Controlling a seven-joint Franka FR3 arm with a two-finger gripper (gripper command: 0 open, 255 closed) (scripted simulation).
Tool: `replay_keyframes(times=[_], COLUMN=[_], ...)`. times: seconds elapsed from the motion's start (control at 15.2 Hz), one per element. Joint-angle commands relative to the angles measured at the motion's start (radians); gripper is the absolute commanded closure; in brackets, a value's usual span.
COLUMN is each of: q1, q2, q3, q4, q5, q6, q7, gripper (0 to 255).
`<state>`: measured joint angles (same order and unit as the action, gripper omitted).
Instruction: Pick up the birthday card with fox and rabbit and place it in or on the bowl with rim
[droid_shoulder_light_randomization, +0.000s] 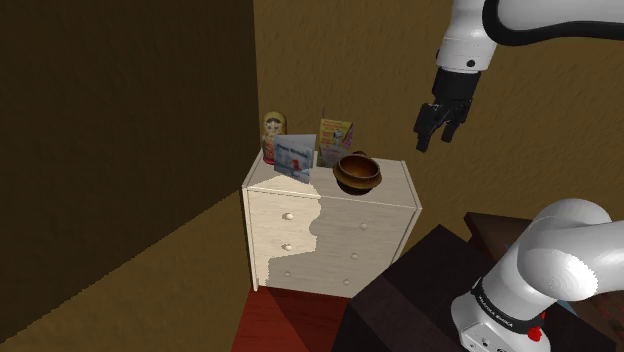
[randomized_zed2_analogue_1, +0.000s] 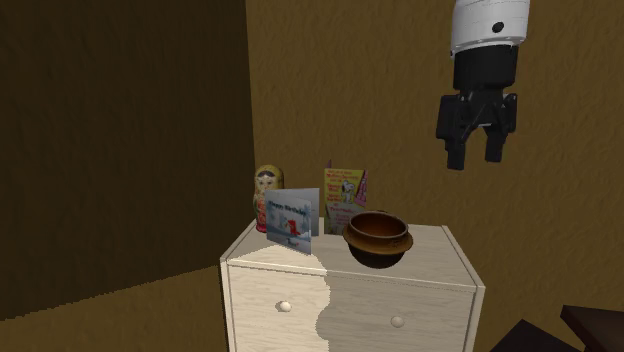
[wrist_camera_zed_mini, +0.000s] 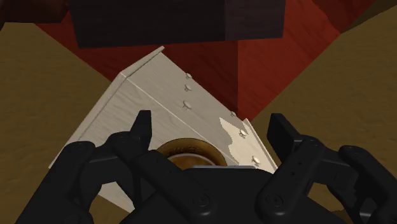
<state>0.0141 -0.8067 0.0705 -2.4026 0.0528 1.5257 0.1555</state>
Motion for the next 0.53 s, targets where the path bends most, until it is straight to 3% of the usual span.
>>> replay_keyframes(times=[0.0,0.46], q1=[0.000,0.019], q2=[0.000,0.229], q3=[0.000,0.010], q4=[0.000,0.048], q5=[0.000,-0.022], q6=[0.000,0.223], q7=[0.000,-0.076], gripper=[0,0])
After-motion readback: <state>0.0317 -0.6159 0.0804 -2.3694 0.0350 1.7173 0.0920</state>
